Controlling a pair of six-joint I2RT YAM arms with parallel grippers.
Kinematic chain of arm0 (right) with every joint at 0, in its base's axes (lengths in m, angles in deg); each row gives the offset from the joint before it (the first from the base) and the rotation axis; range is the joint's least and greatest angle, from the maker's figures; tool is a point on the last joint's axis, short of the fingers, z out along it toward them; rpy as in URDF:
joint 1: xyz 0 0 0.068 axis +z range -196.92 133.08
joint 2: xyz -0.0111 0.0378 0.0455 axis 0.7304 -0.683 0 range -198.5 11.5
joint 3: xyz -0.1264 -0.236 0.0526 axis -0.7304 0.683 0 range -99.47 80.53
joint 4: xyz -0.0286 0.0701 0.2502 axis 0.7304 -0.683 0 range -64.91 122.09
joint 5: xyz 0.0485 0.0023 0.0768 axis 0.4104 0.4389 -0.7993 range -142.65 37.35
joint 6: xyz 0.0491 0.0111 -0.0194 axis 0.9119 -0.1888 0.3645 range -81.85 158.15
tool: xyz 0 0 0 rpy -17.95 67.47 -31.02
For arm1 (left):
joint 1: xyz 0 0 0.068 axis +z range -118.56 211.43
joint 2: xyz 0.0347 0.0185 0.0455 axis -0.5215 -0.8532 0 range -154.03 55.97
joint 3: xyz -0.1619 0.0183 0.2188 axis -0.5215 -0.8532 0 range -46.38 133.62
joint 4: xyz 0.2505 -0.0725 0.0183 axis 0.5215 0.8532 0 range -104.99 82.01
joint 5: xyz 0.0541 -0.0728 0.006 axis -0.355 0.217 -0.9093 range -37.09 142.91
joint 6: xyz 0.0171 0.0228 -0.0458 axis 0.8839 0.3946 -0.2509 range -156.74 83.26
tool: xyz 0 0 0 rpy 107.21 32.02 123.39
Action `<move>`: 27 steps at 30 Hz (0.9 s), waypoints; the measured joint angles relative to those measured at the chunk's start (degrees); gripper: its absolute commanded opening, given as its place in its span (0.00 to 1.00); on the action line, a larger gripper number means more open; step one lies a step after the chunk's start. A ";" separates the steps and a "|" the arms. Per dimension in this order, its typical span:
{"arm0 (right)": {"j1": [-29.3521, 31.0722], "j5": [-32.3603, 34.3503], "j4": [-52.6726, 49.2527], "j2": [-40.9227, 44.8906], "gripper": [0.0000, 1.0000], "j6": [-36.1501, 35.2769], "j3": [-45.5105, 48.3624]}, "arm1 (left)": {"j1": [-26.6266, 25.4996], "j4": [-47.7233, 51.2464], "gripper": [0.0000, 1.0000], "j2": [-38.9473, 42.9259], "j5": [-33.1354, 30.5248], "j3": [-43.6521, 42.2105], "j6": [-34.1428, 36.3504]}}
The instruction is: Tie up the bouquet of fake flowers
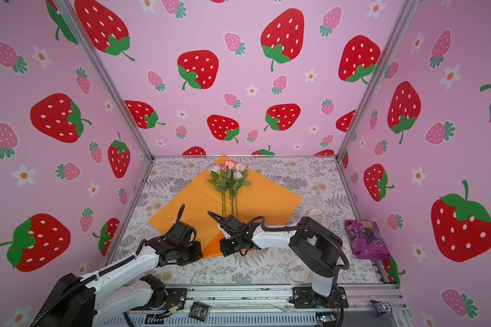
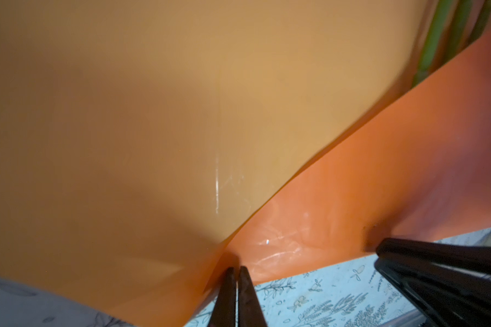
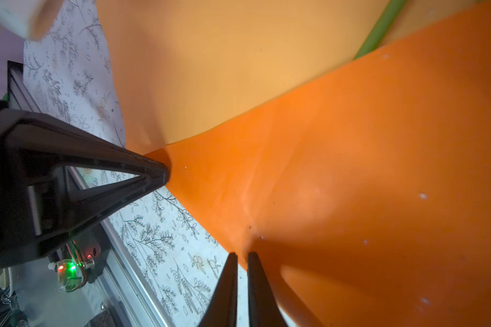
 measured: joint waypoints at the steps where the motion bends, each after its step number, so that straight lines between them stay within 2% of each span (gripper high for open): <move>1: 0.00 -0.09 0.00 -0.35 0.13 -0.09 -0.04 | 0.00 -0.02 0.08 0.00 0.00 0.00 -0.02; 8: -0.02 -0.70 -0.04 -1.20 0.12 -0.63 -0.63 | 0.00 -0.02 0.08 0.02 -0.02 0.00 0.00; 13: -0.66 0.02 -0.48 -2.01 0.10 -0.46 -0.52 | 0.04 0.74 0.17 1.77 -0.22 0.04 -0.26; 14: -0.85 0.11 -0.17 -2.12 0.10 -0.39 -0.11 | 0.20 1.22 0.22 2.73 -0.22 0.26 -0.33; 18: -1.46 -0.98 1.33 -2.03 0.10 0.00 1.05 | 2.49 4.17 0.60 5.40 -0.70 3.91 -0.04; 20: -1.55 -1.18 2.08 -1.86 0.10 0.13 1.57 | 5.84 5.18 0.71 6.43 -0.50 6.23 0.68; 22: -1.55 -1.22 2.51 -1.79 0.10 0.17 1.79 | 10.82 5.57 0.77 6.80 1.07 7.32 0.94; 27: -1.62 -1.36 2.60 -1.77 0.10 0.15 1.81 | 23.71 6.62 0.81 3.96 5.86 7.48 1.81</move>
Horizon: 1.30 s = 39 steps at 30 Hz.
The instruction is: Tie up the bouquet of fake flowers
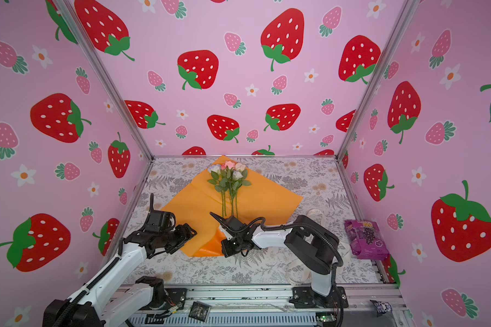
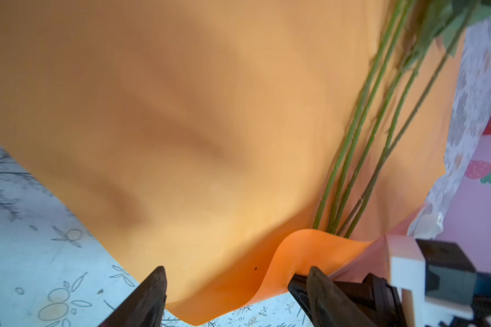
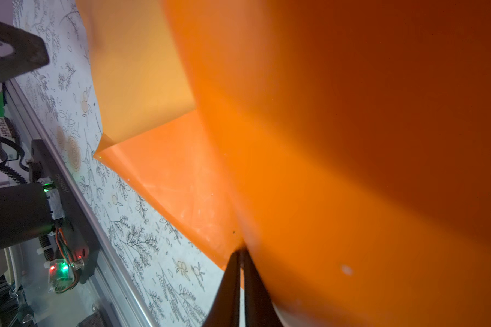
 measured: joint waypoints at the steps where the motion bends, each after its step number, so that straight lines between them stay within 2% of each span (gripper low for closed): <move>1: 0.00 0.00 0.00 0.00 0.11 -0.02 0.00 | 2.34 0.09 0.81 -1.09 1.11 -0.04 -0.07; 7: -0.02 -0.09 -0.15 -0.07 0.11 -0.20 -0.15 | 13.51 -4.15 0.78 -5.88 8.07 -3.15 -1.25; 11: -0.04 -0.20 -0.42 -0.15 0.11 -0.31 -0.33 | 15.85 -4.90 0.80 -6.80 9.27 -4.46 -1.25; 15: -0.13 -0.35 -0.70 -0.24 0.11 -0.50 -0.52 | 16.94 -5.57 0.86 -6.32 7.32 -4.39 -0.81; 18: -0.28 -0.66 -0.70 -0.33 0.11 -0.59 -0.55 | 18.32 -5.97 0.93 -6.49 3.17 -3.32 0.04; 22: -0.33 -0.79 -1.27 -0.48 0.11 -0.72 -0.98 | 21.03 -7.48 0.93 -11.80 -1.14 0.24 1.84; 25: -0.33 -0.83 -1.57 -0.61 0.11 -0.94 -1.22 | 24.48 -9.84 0.91 -16.96 -1.11 3.30 3.69; 30: -0.55 -1.16 -1.55 -0.74 0.11 -1.11 -1.31 | 29.33 -17.94 0.89 -21.77 3.72 4.35 3.98; 34: -0.70 -1.46 -1.51 -0.85 0.11 -1.22 -1.38 | 29.66 -26.25 0.82 -27.06 9.57 5.03 3.72; 39: -1.03 -1.92 -1.55 -1.36 0.11 -1.53 -1.97 | 29.79 -37.70 0.83 -33.53 18.71 5.11 1.66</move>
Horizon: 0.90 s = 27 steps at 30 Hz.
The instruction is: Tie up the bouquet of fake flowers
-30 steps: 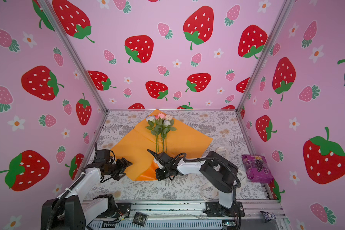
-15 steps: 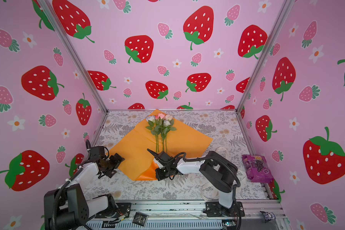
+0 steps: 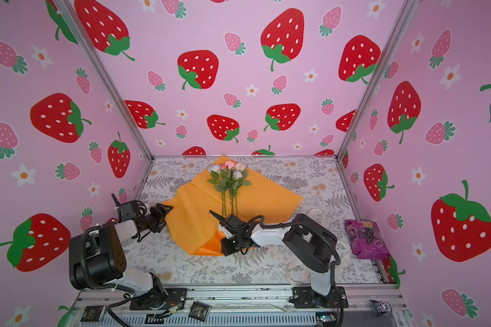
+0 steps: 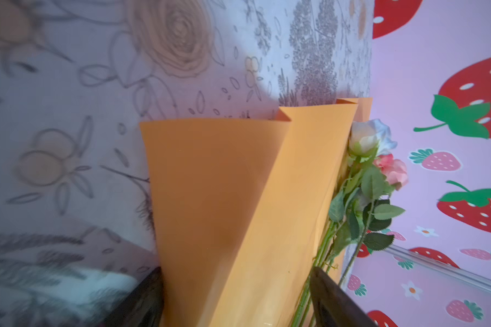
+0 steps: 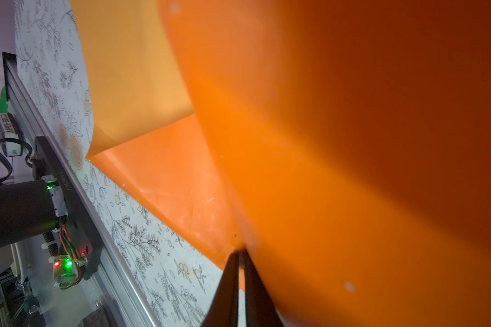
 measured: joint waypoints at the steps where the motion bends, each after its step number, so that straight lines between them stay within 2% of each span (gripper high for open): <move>1: -0.04 -0.07 0.00 -0.02 0.11 -0.04 -0.02 | 0.00 -2.08 0.84 -0.79 1.62 -0.24 -0.66; 7: -0.13 -0.24 -0.04 -0.09 0.11 -0.15 -0.09 | -0.20 -10.82 0.84 -3.13 8.48 -2.51 -5.11; 11: -0.15 -0.33 -0.20 -0.13 0.11 -0.15 -0.20 | -1.22 -13.38 0.82 -2.69 10.84 -4.42 -8.63; 17: -0.22 -0.37 -0.20 -0.13 0.11 -0.09 -0.22 | -4.74 -7.61 0.75 7.48 10.88 -6.21 -9.73; 22: -0.42 -0.94 -0.02 -0.15 0.12 0.52 -0.22 | -11.28 0.00 0.57 15.45 7.45 -4.76 -6.97; 27: -0.92 -1.20 0.48 -0.24 0.13 0.94 -0.22 | -16.55 7.54 0.30 18.21 1.14 -3.37 -4.24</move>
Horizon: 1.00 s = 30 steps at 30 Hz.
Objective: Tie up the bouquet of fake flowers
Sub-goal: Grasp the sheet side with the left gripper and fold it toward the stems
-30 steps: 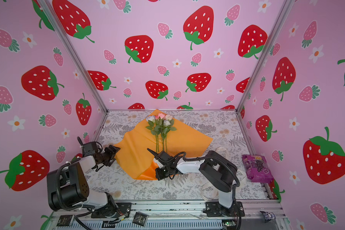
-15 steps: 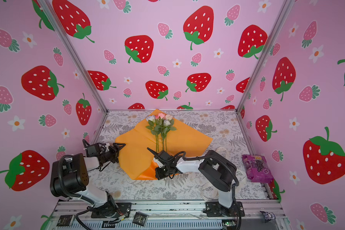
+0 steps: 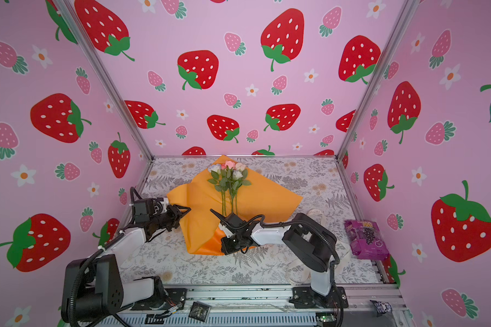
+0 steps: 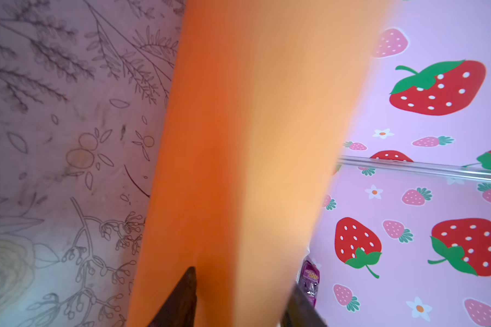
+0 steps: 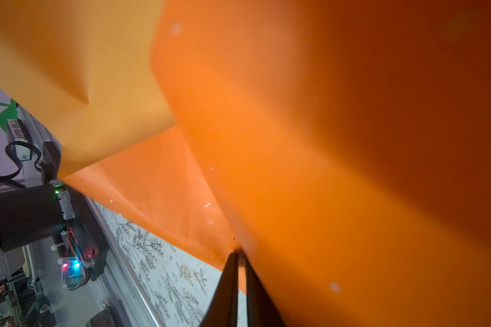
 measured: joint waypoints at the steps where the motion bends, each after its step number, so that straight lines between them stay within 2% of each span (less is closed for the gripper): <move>1: -0.11 -0.02 0.07 0.02 0.13 0.04 0.00 | -0.94 1.55 0.27 0.55 -1.51 0.24 0.55; 5: -0.48 0.00 0.31 0.02 0.13 0.42 0.00 | -4.66 7.32 0.13 1.49 -6.69 2.84 2.84; 9: -0.98 0.24 0.90 0.00 0.14 1.33 0.07 | -7.89 10.23 0.07 3.04 -9.42 5.29 4.04; 11: -1.31 0.26 1.40 0.00 0.14 1.81 0.26 | -9.46 11.61 0.01 3.34 -10.12 6.88 4.52; 17: -1.79 -1.27 5.64 0.79 0.18 3.23 2.64 | -14.73 14.99 0.00 3.56 -12.33 12.15 6.40; 23: -3.41 -1.31 8.52 1.33 0.18 4.74 3.43 | -15.28 17.44 0.00 4.59 -12.94 12.20 6.58; 30: -4.39 -1.42 9.25 -0.17 0.13 5.75 3.52 | -17.05 17.42 0.00 6.19 -12.20 13.53 5.29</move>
